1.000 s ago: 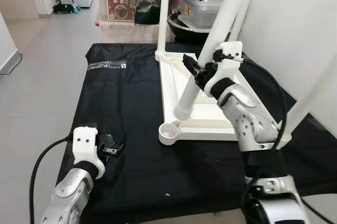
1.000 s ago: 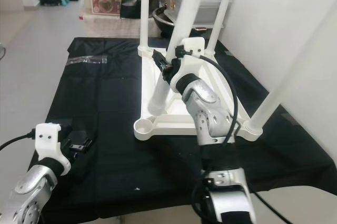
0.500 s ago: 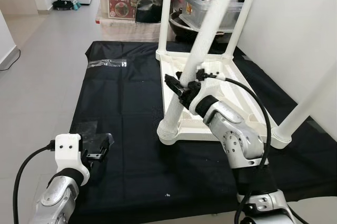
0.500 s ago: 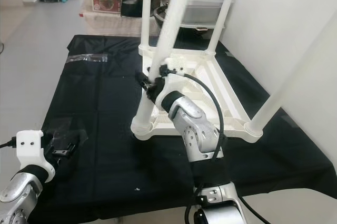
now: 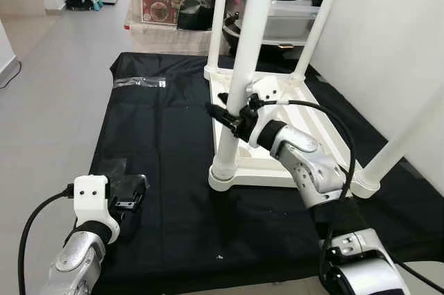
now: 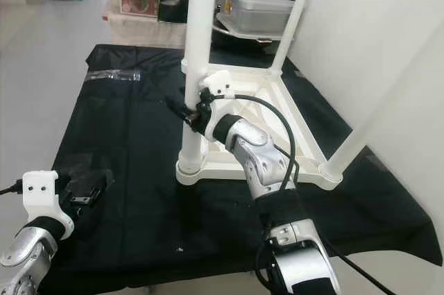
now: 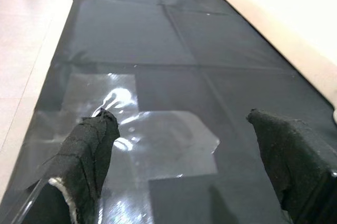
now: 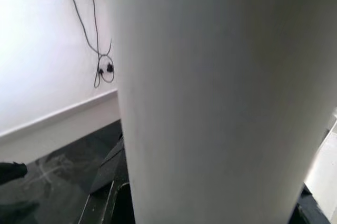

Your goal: Building children table

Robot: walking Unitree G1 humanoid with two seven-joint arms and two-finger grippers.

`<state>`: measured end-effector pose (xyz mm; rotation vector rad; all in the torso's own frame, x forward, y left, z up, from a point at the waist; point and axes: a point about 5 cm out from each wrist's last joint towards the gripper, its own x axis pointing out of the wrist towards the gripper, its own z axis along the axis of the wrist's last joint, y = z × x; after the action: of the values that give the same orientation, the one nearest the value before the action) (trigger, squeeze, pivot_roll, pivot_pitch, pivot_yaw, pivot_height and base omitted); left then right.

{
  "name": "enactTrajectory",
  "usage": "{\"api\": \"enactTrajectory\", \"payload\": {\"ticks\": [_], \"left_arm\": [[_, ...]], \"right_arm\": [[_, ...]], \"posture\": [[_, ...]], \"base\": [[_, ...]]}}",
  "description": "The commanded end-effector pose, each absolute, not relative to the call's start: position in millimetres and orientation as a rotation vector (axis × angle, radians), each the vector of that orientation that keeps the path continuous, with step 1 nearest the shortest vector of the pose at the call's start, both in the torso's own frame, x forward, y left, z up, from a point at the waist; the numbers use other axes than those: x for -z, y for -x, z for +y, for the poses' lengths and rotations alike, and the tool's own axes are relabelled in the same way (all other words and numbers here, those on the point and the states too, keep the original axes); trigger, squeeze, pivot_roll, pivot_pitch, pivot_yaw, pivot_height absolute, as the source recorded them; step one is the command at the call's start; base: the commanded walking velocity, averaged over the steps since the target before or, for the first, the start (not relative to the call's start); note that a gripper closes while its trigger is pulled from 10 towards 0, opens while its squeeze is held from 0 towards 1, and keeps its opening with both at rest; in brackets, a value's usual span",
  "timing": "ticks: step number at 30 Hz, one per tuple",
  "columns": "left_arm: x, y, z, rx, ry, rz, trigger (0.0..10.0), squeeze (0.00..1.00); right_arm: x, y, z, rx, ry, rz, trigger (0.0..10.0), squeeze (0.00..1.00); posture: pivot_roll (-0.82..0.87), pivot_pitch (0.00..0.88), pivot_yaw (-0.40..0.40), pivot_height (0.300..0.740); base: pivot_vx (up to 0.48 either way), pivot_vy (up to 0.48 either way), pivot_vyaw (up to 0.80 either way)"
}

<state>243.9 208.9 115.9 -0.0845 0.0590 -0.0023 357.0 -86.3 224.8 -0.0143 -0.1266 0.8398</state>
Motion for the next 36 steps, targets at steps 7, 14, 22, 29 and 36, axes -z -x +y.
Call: {"api": "enactTrajectory", "payload": {"ticks": [7,14,22,29,36], "left_arm": [[-114,-241,203,0.016,0.096,0.066,10.0,0.0],[-115,-240,203,0.018,0.099,0.067,10.0,0.0],[-114,-238,201,0.02,0.109,0.072,10.0,0.0],[-113,-238,201,0.016,0.113,0.078,10.0,0.0],[-113,-239,201,0.013,0.118,0.08,10.0,0.0]], "right_arm": [[-210,-361,-82,-0.958,0.149,-0.096,10.0,0.0],[-205,-360,-83,-1.076,0.202,-0.081,10.0,0.0],[-205,-363,-80,-1.101,0.189,-0.078,10.0,0.0],[-193,-366,-81,-0.982,0.05,-0.063,10.0,0.0],[-166,-356,-85,-0.757,-0.125,-0.021,10.0,0.0]], "posture": [[0.16,0.0,-0.177,0.74],[0.16,0.0,-0.18,0.74],[0.16,0.0,-0.184,0.74],[0.15,0.0,-0.181,0.74],[0.14,0.0,-0.165,0.74]], "base": [[0.0,0.0,0.0],[0.0,0.0,0.0],[0.0,0.0,0.0],[0.0,0.0,0.0],[0.0,0.0,0.0]]}}
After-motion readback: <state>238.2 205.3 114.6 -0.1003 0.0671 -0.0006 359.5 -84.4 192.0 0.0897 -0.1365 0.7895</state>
